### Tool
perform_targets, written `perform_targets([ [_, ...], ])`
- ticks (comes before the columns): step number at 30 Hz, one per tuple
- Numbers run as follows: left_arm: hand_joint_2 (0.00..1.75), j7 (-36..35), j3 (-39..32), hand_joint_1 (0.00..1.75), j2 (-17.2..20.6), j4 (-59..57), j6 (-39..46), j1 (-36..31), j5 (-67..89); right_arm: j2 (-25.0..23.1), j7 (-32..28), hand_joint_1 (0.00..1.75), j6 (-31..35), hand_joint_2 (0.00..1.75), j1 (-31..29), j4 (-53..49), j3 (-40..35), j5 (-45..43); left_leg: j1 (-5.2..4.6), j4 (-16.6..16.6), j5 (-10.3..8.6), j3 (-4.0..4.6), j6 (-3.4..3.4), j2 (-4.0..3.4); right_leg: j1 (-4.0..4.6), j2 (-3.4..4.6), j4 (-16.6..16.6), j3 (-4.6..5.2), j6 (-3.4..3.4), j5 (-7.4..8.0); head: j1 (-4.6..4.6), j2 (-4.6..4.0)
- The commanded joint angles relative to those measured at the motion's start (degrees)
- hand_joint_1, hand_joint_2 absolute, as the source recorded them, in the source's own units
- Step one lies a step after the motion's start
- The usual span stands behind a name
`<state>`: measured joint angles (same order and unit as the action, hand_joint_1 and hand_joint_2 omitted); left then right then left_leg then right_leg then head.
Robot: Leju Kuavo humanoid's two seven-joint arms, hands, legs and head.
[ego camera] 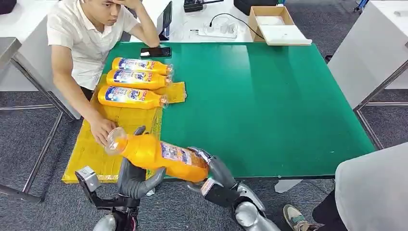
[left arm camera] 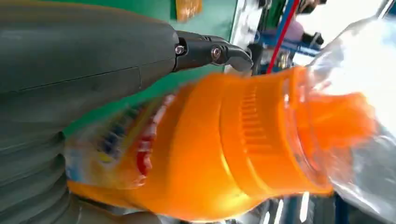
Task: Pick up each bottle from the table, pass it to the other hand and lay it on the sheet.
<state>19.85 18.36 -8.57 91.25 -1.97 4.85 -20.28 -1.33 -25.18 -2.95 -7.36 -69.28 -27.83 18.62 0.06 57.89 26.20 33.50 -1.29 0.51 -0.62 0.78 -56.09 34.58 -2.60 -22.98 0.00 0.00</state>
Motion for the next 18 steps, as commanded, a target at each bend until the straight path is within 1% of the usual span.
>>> perform_targets([
  [1, 1.75, -0.31, 1.76, 0.0, 0.51, -1.34, -2.59, -1.78, -1.84, -1.82, -1.59, 1.75, -0.89, 1.75, -3.09, 10.41, -7.49, 0.59, 0.05, -0.09, 0.06, -0.29, 0.09, -0.13, 0.06, 0.02, 0.08, -0.27, 0.11, -0.03, -0.02, 0.0],
  [3, 1.75, -0.31, 1.76, 0.0, 0.51, -1.34, -2.59, -1.78, -1.84, -1.82, -1.59, 1.75, -0.89, 1.75, -3.09, 10.41, -7.49, 0.59, 0.02, -0.06, 0.01, -0.14, 0.06, -0.05, 0.03, -0.02, 0.05, -0.13, 0.06, -0.01, 0.0, 0.0],
  [6, 1.75, -0.74, 2.2, 0.0, 0.86, -1.69, -4.02, -1.86, -2.59, -1.82, -1.82, 1.75, -0.97, 1.75, -3.32, 10.73, -7.6, 0.55, 0.03, -0.09, 0.04, -0.26, 0.09, -0.03, 0.05, -0.08, 0.06, -0.25, 0.1, -0.06, -0.02, -0.02],
  [10, 1.75, -1.62, 1.98, 0.0, 0.58, -4.21, -4.67, -2.8, -3.54, -2.25, -2.49, 1.75, -0.86, 1.75, -3.35, 10.93, -7.51, 0.13, 0.01, -0.06, 0.01, -0.13, 0.05, -0.02, 0.02, -0.06, 0.05, -0.12, 0.06, -0.02, -0.02, 0.0],
  [11, 1.75, -2.42, 2.03, 1.75, 0.78, -5.15, -5.3, -3.1, -4.2, -2.37, -2.54, 1.75, -0.83, 1.75, -3.43, 10.98, -7.53, 0.11, 0.01, -0.09, 0.01, -0.19, 0.06, -0.01, 0.03, -0.08, 0.07, -0.18, 0.08, -0.03, 0.0, 0.0],
  [14, 1.75, -2.55, 1.91, 1.75, 1.01, -6.53, -5.56, -3.47, -4.23, -2.51, -2.66, 1.75, -0.77, 1.75, -3.44, 11.03, -7.51, 0.04, 0.0, -0.1, 0.0, -0.19, 0.06, -0.01, 0.01, -0.07, 0.07, -0.17, 0.07, -0.02, -0.02, 0.0],
  [17, 1.75, -3.49, 1.71, 1.75, 1.19, -7.75, -8.79, -3.61, -6.41, -2.95, -3.52, 1.75, -0.73, 1.75, -3.38, 11.03, -7.16, -0.39, 0.0, -0.14, 0.01, -0.31, 0.1, 0.0, 0.02, -0.12, 0.09, -0.28, 0.11, -0.05, 0.0, 0.0],
  [18, 1.75, -3.56, 1.7, 1.75, 1.26, -7.79, -9.02, -3.58, -6.58, -3.0, -3.58, 1.75, -0.73, 1.75, -3.34, 11.0, -7.07, -0.47, -0.01, -0.11, 0.0, -0.2, 0.07, -0.02, 0.01, -0.06, 0.07, -0.18, 0.08, -0.03, -0.02, 0.0],
])
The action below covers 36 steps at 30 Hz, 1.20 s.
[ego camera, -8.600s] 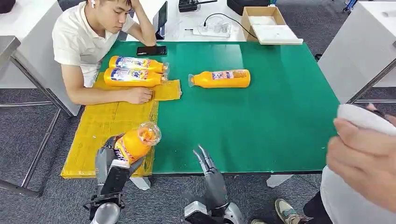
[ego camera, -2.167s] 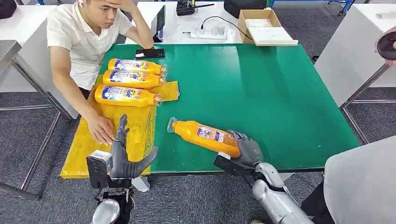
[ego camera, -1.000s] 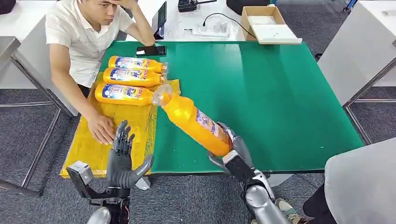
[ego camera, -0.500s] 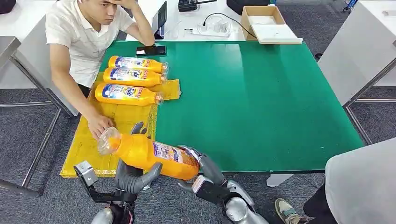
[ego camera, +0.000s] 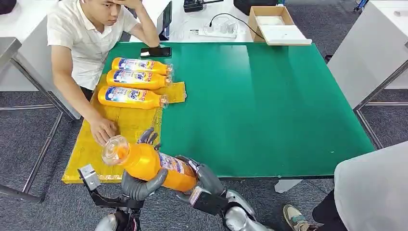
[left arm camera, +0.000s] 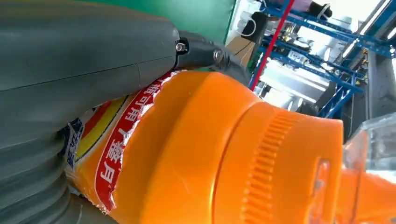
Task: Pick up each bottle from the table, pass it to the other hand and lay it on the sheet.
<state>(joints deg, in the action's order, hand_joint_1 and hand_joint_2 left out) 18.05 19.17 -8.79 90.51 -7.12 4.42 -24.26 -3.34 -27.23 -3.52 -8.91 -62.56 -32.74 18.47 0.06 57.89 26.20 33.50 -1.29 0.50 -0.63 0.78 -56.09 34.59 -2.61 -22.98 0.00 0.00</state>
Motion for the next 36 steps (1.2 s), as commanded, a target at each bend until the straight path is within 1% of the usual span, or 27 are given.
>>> perform_targets([
  [1, 1.75, -1.77, 0.9, 1.75, 1.47, -7.05, -3.87, -3.14, -2.6, -0.99, -1.52, 1.75, -0.16, 1.75, -1.79, 4.27, -2.16, -0.31, 0.0, -0.08, 0.0, -0.13, 0.05, -0.03, 0.01, -0.03, 0.05, -0.11, 0.06, -0.01, 0.0, -0.02],
  [2, 1.75, -1.77, 0.9, 1.75, 1.47, -7.05, -3.87, -3.14, -2.6, -0.99, -1.52, 1.75, -0.16, 1.75, -1.79, 4.27, -2.16, -0.31, 0.02, -0.12, 0.03, -0.28, 0.1, -0.05, 0.04, -0.06, 0.08, -0.26, 0.11, -0.04, 0.0, -0.02],
  [4, 1.75, -1.77, 0.9, 1.75, 1.47, -7.05, -3.87, -3.14, -2.6, -0.99, -1.52, 1.75, -0.16, 1.75, -1.79, 4.27, -2.16, -0.31, 0.01, -0.06, 0.0, -0.13, 0.06, -0.02, 0.02, -0.05, 0.05, -0.13, 0.07, -0.02, -0.02, 0.0],
  [8, 1.75, -2.52, 0.63, 1.75, 1.65, -7.24, -5.0, -3.15, -3.61, -1.64, -1.92, 1.75, -0.16, 1.75, -1.47, 3.81, -1.4, -1.25, 0.01, -0.09, 0.05, -0.28, 0.09, -0.05, 0.03, -0.06, 0.04, -0.26, 0.11, -0.07, 0.0, 0.0],
  [9, 1.75, -2.7, 0.44, 1.75, 1.69, -7.54, -5.68, -3.22, -4.11, -1.84, -1.84, 1.27, -0.24, 1.75, -1.42, 3.43, -1.2, -1.63, 0.0, -0.09, 0.02, -0.19, 0.07, -0.03, 0.02, -0.05, 0.05, -0.17, 0.08, -0.03, -0.02, 0.0],
  [10, 1.75, -3.02, 0.01, 1.75, 1.66, -7.84, -6.24, -3.19, -4.79, -2.26, -1.59, 0.31, -0.27, 0.0, -1.18, 2.79, -0.77, -2.36, 0.01, -0.08, 0.04, -0.23, 0.08, -0.03, 0.03, -0.07, 0.05, -0.22, 0.1, -0.05, 0.0, 0.0],
  [11, 1.75, -3.31, -0.32, 1.75, 1.64, -8.03, -6.53, -3.15, -5.19, -2.65, -1.29, 0.0, -0.2, 0.0, -0.95, 2.2, -0.38, -3.03, 0.02, -0.1, 0.06, -0.31, 0.11, -0.06, 0.04, -0.06, 0.05, -0.28, 0.13, -0.07, -0.02, -0.02],
  [14, 1.75, -3.71, -0.69, 1.75, 1.93, -8.5, -6.8, -3.38, -5.31, -2.99, -1.27, 0.0, -0.17, 0.0, -0.38, 0.72, -0.17, -3.83, 0.01, -0.08, 0.03, -0.17, 0.08, -0.09, 0.02, 0.01, 0.02, -0.14, 0.09, -0.03, -0.02, 0.0],
  [15, 1.75, -3.79, -0.91, 1.75, 2.13, -8.81, -6.58, -3.57, -4.95, -3.12, -1.71, 0.0, 0.18, 0.0, 0.26, -0.3, 0.33, -4.44, 0.0, -0.11, 0.04, -0.27, 0.1, -0.08, 0.02, -0.03, 0.03, -0.23, 0.11, -0.06, 0.0, 0.0],
  [17, 1.75, -2.13, -2.17, 1.75, 2.78, -8.6, -0.35, -3.74, 1.65, -2.72, -4.5, 0.0, 3.22, 0.0, 2.67, -3.93, 1.23, -3.99, 0.01, -0.07, 0.04, -0.21, 0.09, -0.04, 0.02, -0.06, 0.01, -0.19, 0.1, -0.06, 0.0, 0.0],
  [18, 1.75, -1.99, -2.95, 1.75, 3.14, -8.34, 1.93, -3.74, 3.88, -2.49, -4.74, 0.0, 4.81, 0.0, 4.41, -6.19, 2.2, -3.93, 0.01, -0.12, 0.05, -0.29, 0.12, -0.02, 0.03, -0.1, 0.03, -0.26, 0.14, -0.09, -0.02, 0.0],
  [19, 1.75, -0.96, -3.04, 1.75, 4.17, -7.67, 6.78, -3.57, 10.51, -2.09, -4.81, 0.0, 7.28, 0.0, 6.63, -9.33, 3.17, -3.04, 0.02, -0.08, 0.03, -0.16, 0.08, 0.08, 0.03, -0.17, 0.02, -0.17, 0.1, -0.09, 0.0, 0.0],
  [20, 1.75, 1.01, -3.87, 1.75, 4.64, -6.01, 11.13, -2.72, 16.18, -1.17, -5.96, 0.0, 6.91, 0.0, 10.19, -14.85, 4.37, -5.37, 0.01, -0.1, 0.05, -0.26, 0.11, 0.08, 0.02, -0.19, 0.01, -0.25, 0.13, -0.13, 0.0, -0.02],
  [21, 1.75, 0.96, -5.06, 1.75, 4.78, -4.23, 11.6, -1.6, 16.52, -0.01, -6.19, 0.0, 6.75, 0.0, 13.3, -19.46, 5.44, -7.6, 0.01, -0.06, 0.04, -0.1, 0.07, 0.12, 0.02, -0.19, 0.0, -0.12, 0.08, -0.1, 0.0, 0.0],
  [22, 1.75, 0.76, -6.53, 1.75, 5.24, -1.9, 14.09, 0.0, 19.04, 1.68, -6.26, 0.0, 9.95, 0.0, 17.26, -25.11, 6.84, -7.23, 0.0, -0.08, 0.09, -0.2, 0.09, 0.11, 0.02, -0.21, -0.01, -0.21, 0.11, -0.15, 0.02, 0.0],
  [23, 1.75, 0.51, -7.37, 1.75, 5.59, -0.35, 15.97, 1.05, 20.92, 3.02, -5.93, 0.0, 12.12, 0.0, 19.73, -28.25, 7.85, -6.79, -0.02, -0.05, 0.08, -0.08, 0.06, 0.15, -0.01, -0.23, -0.03, -0.13, 0.08, -0.13, 0.02, 0.0],
  [24, 1.75, 0.38, -7.83, 1.75, 5.87, 0.32, 15.97, 1.54, 21.01, 3.82, -5.83, 0.0, 12.3, 0.0, 20.81, -29.63, 8.42, -6.86, 0.0, -0.04, 0.14, -0.18, 0.08, 0.07, 0.01, -0.2, -0.04, -0.18, 0.11, -0.18, -0.07, -0.02],
  [26, 1.75, 0.3, -7.94, 1.75, 5.94, 0.49, 15.89, 1.65, 21.03, 4.07, -5.89, 0.0, 12.17, 0.0, 21.11, -29.99, 8.65, -7.1, -0.03, -0.1, 0.14, -0.2, 0.08, 0.19, -0.02, -0.31, -0.01, -0.25, 0.11, -0.24, 0.0, 0.0],
  [27, 1.75, 0.28, -7.95, 1.75, 5.76, 0.33, 15.88, 1.59, 21.06, 3.86, -5.91, 0.0, 12.1, 0.0, 20.83, -29.64, 8.76, -7.15, 0.02, -0.02, 0.2, -0.23, 0.09, 0.15, 0.04, -0.29, -0.04, -0.28, 0.13, -0.29, -0.07, 0.0],
  [28, 1.75, 0.27, -7.86, 1.75, 5.5, 0.0, 15.88, 1.4, 21.11, 3.39, -5.92, 0.0, 12.13, 0.0, 20.34, -28.9, 8.72, -7.16, 0.03, 0.0, 0.13, -0.02, 0.08, 0.08, 0.04, -0.21, -0.02, -0.01, 0.12, -0.17, -0.04, 0.0],
  [29, 1.75, 0.27, -7.79, 1.75, 5.4, -0.18, 15.89, 1.28, 21.12, 3.16, -5.93, 0.0, 12.15, 0.0, 20.04, -28.48, 8.67, -7.15, 0.0, -0.02, 0.16, -0.11, 0.1, 0.13, 0.02, -0.29, -0.02, -0.11, 0.14, -0.24, 0.0, 0.0],
  [30, 1.75, 0.27, -7.7, 1.75, 5.32, -0.32, 15.89, 1.19, 21.14, 2.98, -5.93, 0.0, 12.17, 0.0, 19.79, -28.13, 8.6, -7.14, 0.0, -0.02, 0.1, 0.04, 0.09, 0.16, 0.01, -0.3, 0.0, 0.0, 0.13, -0.19, 0.0, -0.02],
  [32, 1.75, 0.27, -7.7, 1.75, 5.32, -0.32, 15.89, 1.19, 21.14, 2.98, -5.93, 0.0, 12.17, 0.0, 19.79, -28.13, 8.6, -7.14, 0.0, -0.03, 0.11, 0.04, 0.1, 0.03, 0.01, -0.13, 0.01, 0.02, 0.07, -0.21, -0.02, -0.02],
  [33, 1.75, 0.27, -7.7, 1.75, 5.32, -0.32, 15.89, 1.19, 21.14, 2.98, -5.93, 0.0, 12.17, 0.0, 19.79, -28.13, 8.6, -7.14, 0.0, -0.04, 0.13, -0.05, 0.12, 0.0, 0.01, -0.15, 0.01, -0.06, 0.09, -0.24, 0.0, -0.02],
  [34, 1.75, 0.27, -7.7, 1.75, 5.32, -0.32, 15.89, 1.19, 21.14, 2.98, -5.93, 0.0, 12.17, 0.0, 19.79, -28.13, 8.6, -7.14, 0.0, -0.05, 0.08, 0.05, 0.1, 0.04, 0.01, -0.19, 0.02, 0.05, 0.06, -0.2, 0.0, -0.02],
  [35, 1.75, 0.27, -7.7, 1.75, 5.32, -0.32, 15.89, 1.19, 21.14, 2.98, -5.93, 0.0, 12.17, 0.0, 19.79, -28.13, 8.6, -7.14, 0.0, -0.05, 0.12, -0.08, 0.13, 0.06, 0.01, -0.25, 0.01, -0.09, 0.09, -0.26, 0.0, 0.0],
  [36, 1.75, 0.27, -7.7, 1.75, 5.32, -0.32, 15.89, 1.19, 21.14, 2.98, -5.93, 0.0, 12.17, 0.0, 19.79, -28.13, 8.6, -7.14, 0.0, -0.05, 0.08, 0.03, 0.11, 0.1, 0.01, -0.23, 0.02, 0.02, 0.07, -0.22, 0.0, 0.0],
])
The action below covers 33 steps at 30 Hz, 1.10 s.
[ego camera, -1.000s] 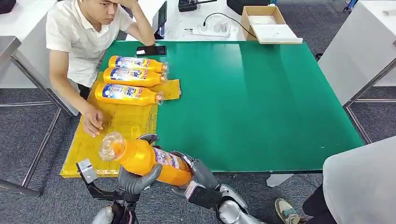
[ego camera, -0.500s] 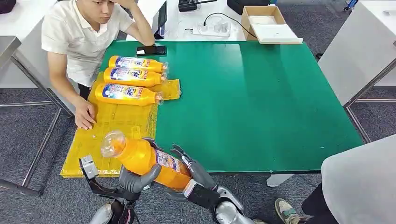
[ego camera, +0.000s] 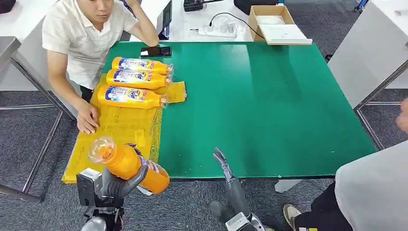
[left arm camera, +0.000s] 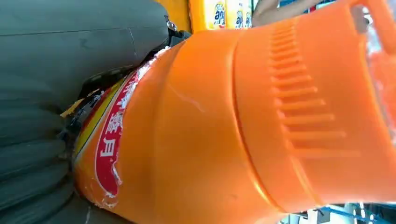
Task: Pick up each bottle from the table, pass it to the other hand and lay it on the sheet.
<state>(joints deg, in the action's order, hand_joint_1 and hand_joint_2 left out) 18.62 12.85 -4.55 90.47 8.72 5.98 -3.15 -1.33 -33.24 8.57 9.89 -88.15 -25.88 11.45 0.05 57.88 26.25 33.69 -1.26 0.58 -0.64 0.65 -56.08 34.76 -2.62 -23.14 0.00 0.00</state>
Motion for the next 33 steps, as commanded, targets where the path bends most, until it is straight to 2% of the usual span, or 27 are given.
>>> perform_targets([
  [1, 1.75, -0.39, -1.75, 1.75, 1.45, 0.27, 3.75, 0.09, 3.19, 0.28, 0.16, 0.0, 4.06, 0.0, 2.59, -3.74, 4.39, -0.83, 0.02, -0.07, 0.05, -0.25, 0.09, 0.01, 0.04, -0.1, 0.02, -0.25, 0.11, -0.09, 0.0, 0.0],
  [4, 1.75, -1.13, -2.09, 1.75, 3.57, 1.38, 10.23, 0.94, 13.59, -0.59, -0.67, 0.0, 5.72, 0.0, 5.76, -8.03, 11.19, -3.15, 0.02, -0.1, 0.11, -0.38, 0.1, 0.01, 0.04, -0.12, 0.02, -0.36, 0.12, -0.16, 0.0, -0.02],
  [7, 1.75, -3.74, -2.64, 1.75, 4.3, -0.61, 12.35, -0.83, 21.54, -3.0, -1.43, 0.0, 3.52, 0.0, 5.62, -9.08, 15.13, -3.4, 0.01, -0.09, 0.15, -0.45, 0.11, 0.11, 0.04, -0.22, -0.02, -0.44, 0.13, -0.24, -0.02, 0.0],
  [8, 1.75, -5.53, -2.42, 1.75, 4.65, -2.78, 13.02, -2.44, 26.42, -3.72, -1.55, 0.0, 2.57, 0.0, 5.12, -8.71, 15.36, -2.82, 0.0, -0.04, 0.04, -0.17, 0.06, 0.04, 0.02, -0.09, -0.02, -0.16, 0.05, -0.1, -0.02, 0.0],
  [10, 1.75, -7.9, -1.96, 1.75, 4.47, -8.64, 14.03, -6.73, 34.79, -4.99, -1.6, 0.0, 1.69, 0.0, 3.76, -6.9, 14.78, -2.05, 0.01, -0.1, 0.07, -0.4, 0.11, 0.1, 0.04, -0.2, -0.02, -0.4, 0.11, -0.18, 0.0, -0.02],
  [12, 1.75, -10.89, 0.63, 1.75, 4.41, -16.6, 16.57, -12.21, 47.27, -5.66, -2.0, 0.0, 0.64, 0.0, 2.49, -4.68, 12.8, -2.44, 0.01, -0.08, -0.04, -0.13, 0.07, 0.12, 0.02, -0.18, 0.02, -0.15, 0.05, -0.04, 0.0, 0.0],
  [15, 1.75, -14.61, 5.37, 1.75, 3.38, -30.27, 17.07, -21.43, 60.57, -5.95, -2.04, 0.0, 0.23, 0.0, 0.51, -0.99, 10.56, -3.69, -0.01, -0.16, -0.14, -0.2, 0.07, 0.28, 0.0, -0.32, 0.08, -0.24, 0.05, -0.01, 0.0, 0.0],
  [16, 1.75, -14.6, 5.9, 1.75, 2.55, -33.38, 17.21, -23.63, 61.52, -5.99, -2.19, 0.0, 0.47, 0.0, 0.04, -0.04, 10.26, -4.01, 0.01, -0.22, -0.21, -0.33, 0.1, 0.43, 0.03, -0.5, 0.15, -0.41, 0.1, 0.0, -0.02, 0.0],
  [18, 1.75, -14.64, 5.93, 1.75, 2.4, -33.67, 17.24, -23.88, 61.55, -5.99, -2.23, 0.0, 0.5, 0.0, -0.02, 0.08, 10.27, -4.06, 0.01, -0.19, -0.2, -0.35, 0.06, 0.37, 0.02, -0.39, 0.14, -0.44, 0.06, 0.02, -0.02, 0.0],
  [20, 1.75, -14.7, 7.7, 1.75, 1.91, -38.48, 16.08, -27.07, 62.74, -5.62, -2.25, 0.0, -0.26, 0.0, -0.63, 1.19, 9.76, -5.17, 0.02, -0.13, -0.13, -0.42, 0.05, 0.18, 0.04, -0.22, 0.12, -0.47, 0.09, 0.06, 0.0, 0.0],
  [23, 1.75, -17.65, 10.45, 1.75, 0.7, -45.67, 16.7, -33.01, 68.14, -5.96, -2.61, 0.0, -0.63, 0.0, -1.14, 2.09, 9.47, -6.39, 0.03, -0.16, -0.19, -0.49, 0.07, 0.2, 0.04, -0.29, 0.11, -0.54, 0.19, 0.13, -0.02, -0.02],
  [26, 1.75, -21.75, 12.82, 1.75, -0.42, -52.98, 13.49, -38.52, 72.76, -6.21, -2.1, 0.0, -1.32, 0.0, -1.84, 3.07, 9.51, -6.91, 0.06, -0.12, -0.19, -0.49, 0.08, 0.32, 0.08, -0.43, 0.09, -0.57, 0.2, 0.08, 0.0, 0.0],
  [33, 1.75, -21.82, 12.86, 1.75, -0.61, -54.36, 13.94, -39.22, 72.85, -6.39, -2.11, 0.0, -1.29, 0.0, -2.33, 3.77, 9.6, -6.92, 0.05, -0.11, -0.08, -0.55, 0.08, -0.04, 0.07, -0.06, 0.05, -0.55, 0.21, 0.1, -0.02, 0.0],
])
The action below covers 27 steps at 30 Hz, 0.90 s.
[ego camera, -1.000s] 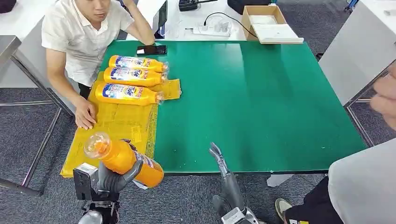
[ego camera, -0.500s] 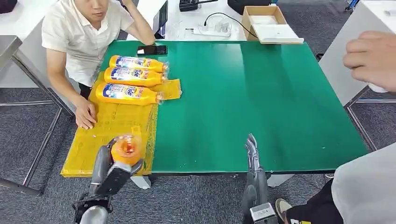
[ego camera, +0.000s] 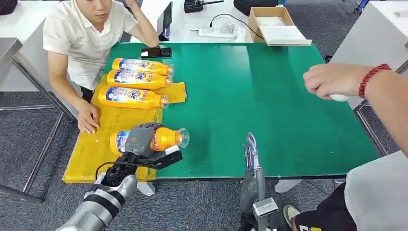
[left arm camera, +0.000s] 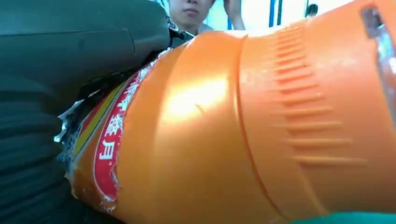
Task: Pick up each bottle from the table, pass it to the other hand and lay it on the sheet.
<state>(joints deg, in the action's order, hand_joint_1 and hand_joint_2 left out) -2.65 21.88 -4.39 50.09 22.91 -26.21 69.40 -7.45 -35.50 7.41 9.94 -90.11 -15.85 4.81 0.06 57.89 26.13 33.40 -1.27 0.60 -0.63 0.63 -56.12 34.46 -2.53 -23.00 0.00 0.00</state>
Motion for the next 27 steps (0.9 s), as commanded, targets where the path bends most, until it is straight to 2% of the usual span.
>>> perform_targets([
  [1, 1.75, -0.82, 4.25, 1.75, -0.7, -14.88, -0.82, -7.41, 0.85, -0.25, 0.18, 0.0, -0.25, 0.0, -2.35, 5.64, -0.48, -0.25, 0.04, -0.08, 0.02, -0.18, 0.07, -0.01, 0.06, -0.07, 0.08, -0.19, 0.08, -0.03, -0.02, 0.0],
  [3, 1.75, -1.44, 4.33, 1.75, -0.94, -15.9, -1.1, -8.09, 1.29, -0.36, 0.24, 0.0, -0.37, 0.0, -2.71, 6.06, -0.61, -0.22, 0.04, -0.08, 0.02, -0.19, 0.08, -0.05, 0.06, -0.06, 0.08, -0.19, 0.09, -0.03, -0.02, -0.02],
  [7, 1.75, -3.45, 5.26, 1.75, -2.53, -25.31, -5.48, -12.86, 3.3, -0.78, 0.67, 0.0, -1.76, 0.0, -4.65, 8.47, -1.62, -0.48, 0.03, -0.04, -0.01, -0.1, 0.05, -0.03, 0.04, -0.04, 0.05, -0.11, 0.06, 0.0, 0.0, 0.0],
  [11, 1.75, -10.77, 5.42, 1.75, -2.49, -32.52, -12.7, -16.32, 4.93, -1.65, 1.17, 0.0, -2.41, 0.0, -6.9, 12.59, -2.33, -0.86, 0.06, -0.07, -0.02, -0.19, 0.08, -0.13, 0.07, 0.02, 0.1, -0.19, 0.1, 0.05, -0.02, 0.0],
  [12, 1.75, -14.82, 6.04, 1.59, -1.74, -34.48, -16.41, -17.2, 6.48, -1.98, 1.43, 0.0, -2.51, 0.0, -7.9, 14.48, -2.47, -0.9, 0.05, -0.09, -0.01, -0.21, 0.08, -0.14, 0.07, 0.04, 0.1, -0.21, 0.09, 0.04, 0.0, 0.0],
  [13, 1.75, -16.63, 6.42, 1.5, -1.06, -35.24, -17.87, -17.46, 7.4, -2.33, 1.6, 0.0, -2.43, 0.0, -8.52, 15.75, -2.39, -1.05, 0.05, -0.09, 0.0, -0.21, 0.07, -0.23, 0.06, 0.13, 0.11, -0.18, 0.09, 0.06, 0.0, -0.02],
  [14, 1.75, -17.48, 5.01, 1.59, -0.5, -35.54, -18.32, -17.33, 6.39, -2.59, 1.72, 0.0, -2.38, 0.0, -9.07, 16.89, -2.37, -1.28, 0.05, -0.08, 0.02, -0.23, 0.06, -0.27, 0.06, 0.2, 0.09, -0.18, 0.08, 0.07, 0.0, -0.02],
  [15, 1.75, -18.05, 4.06, 1.57, 0.12, -35.87, -18.27, -17.07, 6.0, -2.84, 1.79, 0.0, -2.21, 0.0, -9.6, 18.07, -2.35, -1.56, 0.05, -0.15, 0.03, -0.37, 0.1, -0.46, 0.07, 0.32, 0.14, -0.26, 0.13, 0.09, -0.02, 0.0],
  [18, 1.75, -17.65, 1.55, 1.38, 0.27, -35.97, -18.36, -16.48, 4.49, -2.97, 1.74, 0.0, -1.72, 0.0, -9.92, 19.3, -2.2, -2.07, 0.04, -0.23, 0.0, -0.58, 0.11, -0.45, 0.05, 0.29, 0.16, -0.48, 0.13, 0.09, -0.02, 0.0],
  [19, 1.75, -17.1, 0.91, 1.24, 0.03, -35.85, -18.01, -16.42, 4.17, -2.96, 1.71, 0.0, -1.44, 0.0, -9.94, 19.57, -1.98, -2.24, 0.04, -0.21, 0.0, -0.64, 0.12, -0.43, 0.04, 0.27, 0.13, -0.53, 0.15, 0.07, -0.02, 0.0],
  [20, 1.75, -16.33, -0.4, 0.87, -0.3, -35.63, -17.6, -16.32, 3.0, -2.94, 1.69, 0.0, -1.29, 0.0, -9.94, 19.66, -1.85, -2.35, 0.04, -0.2, 0.01, -0.66, 0.1, -0.38, 0.05, 0.26, 0.12, -0.59, 0.12, 0.06, -0.02, 0.0],
  [27, 1.75, -15.94, -0.89, 0.87, -0.73, -35.6, -17.8, -16.4, 2.58, -2.85, 1.69, 0.0, -1.29, 0.0, -9.94, 19.66, -1.81, -2.37, 0.05, -0.13, 0.03, -0.64, 0.08, -0.38, 0.03, 0.28, 0.05, -0.6, 0.1, 0.05, -0.02, 0.0],
])
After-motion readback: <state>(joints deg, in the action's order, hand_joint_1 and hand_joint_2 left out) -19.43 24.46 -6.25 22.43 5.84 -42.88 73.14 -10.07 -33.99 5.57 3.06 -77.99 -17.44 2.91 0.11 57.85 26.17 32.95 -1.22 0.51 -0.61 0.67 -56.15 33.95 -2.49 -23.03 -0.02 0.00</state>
